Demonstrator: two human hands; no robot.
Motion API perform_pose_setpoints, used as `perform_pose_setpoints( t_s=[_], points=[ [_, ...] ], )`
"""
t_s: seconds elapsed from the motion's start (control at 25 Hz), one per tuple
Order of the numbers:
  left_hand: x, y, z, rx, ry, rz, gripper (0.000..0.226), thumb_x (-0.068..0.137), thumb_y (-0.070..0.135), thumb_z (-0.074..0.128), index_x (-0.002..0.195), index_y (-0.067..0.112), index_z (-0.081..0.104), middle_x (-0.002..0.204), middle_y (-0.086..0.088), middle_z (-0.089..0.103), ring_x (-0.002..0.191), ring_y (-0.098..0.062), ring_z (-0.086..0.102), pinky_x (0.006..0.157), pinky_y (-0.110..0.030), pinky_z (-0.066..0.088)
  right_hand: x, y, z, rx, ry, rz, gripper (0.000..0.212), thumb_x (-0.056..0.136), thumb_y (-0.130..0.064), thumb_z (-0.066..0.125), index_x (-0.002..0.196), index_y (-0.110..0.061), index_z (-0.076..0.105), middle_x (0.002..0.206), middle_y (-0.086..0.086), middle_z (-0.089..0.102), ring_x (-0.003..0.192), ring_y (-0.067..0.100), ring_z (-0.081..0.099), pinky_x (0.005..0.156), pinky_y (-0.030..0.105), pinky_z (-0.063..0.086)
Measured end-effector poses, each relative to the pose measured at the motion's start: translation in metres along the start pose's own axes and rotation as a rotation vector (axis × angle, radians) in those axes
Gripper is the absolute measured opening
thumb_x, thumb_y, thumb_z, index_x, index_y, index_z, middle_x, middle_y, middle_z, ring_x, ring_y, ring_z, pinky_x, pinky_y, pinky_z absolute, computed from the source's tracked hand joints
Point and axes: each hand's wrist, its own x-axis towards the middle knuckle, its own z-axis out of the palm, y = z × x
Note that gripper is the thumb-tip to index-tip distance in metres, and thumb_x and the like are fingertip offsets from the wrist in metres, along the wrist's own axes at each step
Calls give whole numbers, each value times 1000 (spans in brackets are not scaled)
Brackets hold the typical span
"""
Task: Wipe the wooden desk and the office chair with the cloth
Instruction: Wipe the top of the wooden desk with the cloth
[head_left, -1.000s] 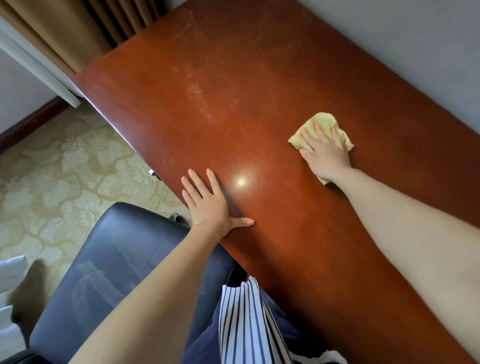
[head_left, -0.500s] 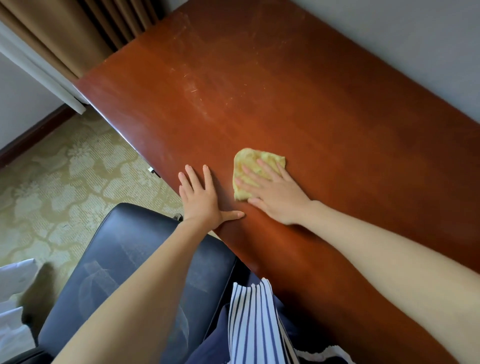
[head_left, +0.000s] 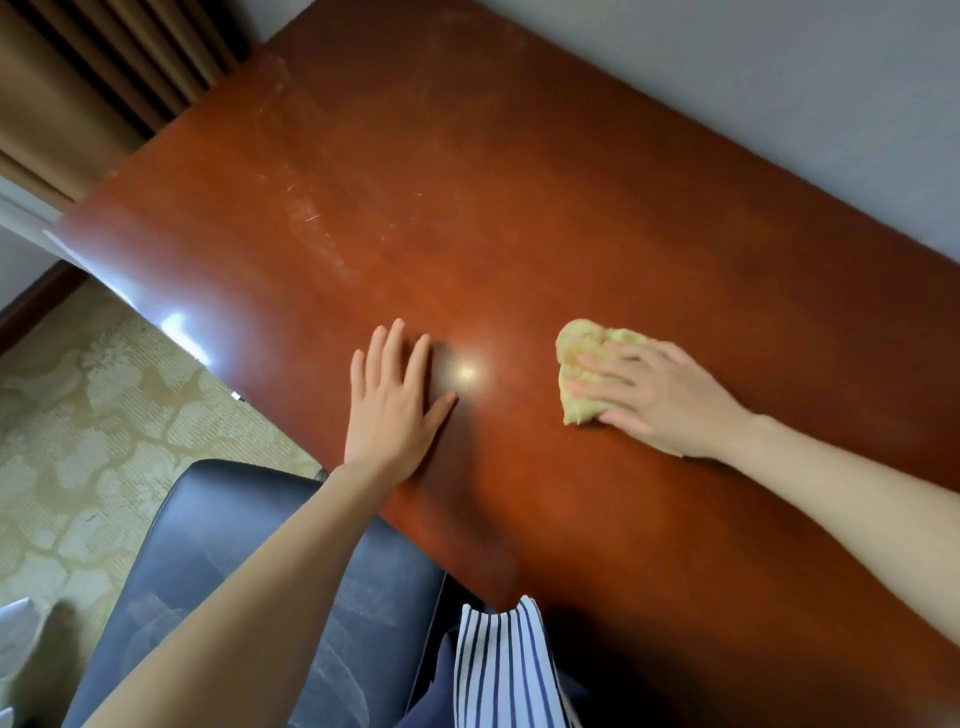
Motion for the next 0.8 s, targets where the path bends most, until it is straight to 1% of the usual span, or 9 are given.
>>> perform_pose_setpoints(
  t_s=[0.08,0.16,0.24,0.36,0.44,0.52,0.64,0.72,0.8],
  points=[
    [24,11,5,-1,-24,52,62,97,46,39,148,13,24,158,-11,8,146,-27,-1,116,-41,-3,12,27,-4,-2,-29,180,49,91,-53,30,140,-47,35,150,-13,34,136,20,33,106,39,25],
    [45,23,9,-44,-11,33,61,97,45,37,148,13,24,158,-11,8,146,-27,0,116,-40,-2,25,52,-8,-22,-39,282,52,90,-58,20,142,-51,26,153,-14,26,139,19,26,107,40,21],
    [67,33,14,-55,10,16,60,98,44,36,148,13,24,158,-12,9,146,-27,0,116,-42,-3,43,78,-13,7,-31,386,52,91,-58,18,143,-51,23,155,-13,22,141,21,21,109,46,20],
    [91,38,20,-18,33,-24,60,98,43,28,149,13,20,159,-10,5,146,-26,-4,115,-44,-8,76,119,-18,127,-3,582,49,96,-55,21,144,-49,19,157,-13,13,144,22,10,111,54,15],
    [96,36,24,-7,56,-51,57,100,42,22,150,15,19,159,-8,5,146,-23,-5,116,-44,-7,103,143,-23,192,5,665,48,98,-52,21,146,-47,17,158,-10,9,145,23,4,114,55,11],
    [98,35,26,-24,80,-58,55,100,40,19,149,17,20,159,-6,6,147,-20,-4,117,-41,-8,131,159,-28,258,6,731,47,100,-50,20,147,-46,14,159,-10,6,146,24,-2,115,55,6],
    [103,35,28,-38,73,-49,57,97,39,14,151,19,16,160,-2,3,146,-16,-7,116,-34,-11,165,154,-25,303,69,871,48,101,-47,19,148,-44,12,159,-9,1,145,26,-10,113,56,-4],
    [105,35,28,-24,66,-51,58,97,37,12,152,19,9,159,-1,-1,146,-14,-9,116,-33,-11,176,139,-19,260,131,894,48,100,-46,20,148,-42,12,160,-7,3,145,28,-9,112,56,-7],
    [104,35,28,-17,60,-56,58,96,36,9,152,18,4,159,-1,-5,146,-14,-11,117,-34,-10,176,125,-17,207,168,780,48,100,-46,20,148,-43,15,159,-6,6,145,29,-6,113,56,-4]
  ],
)
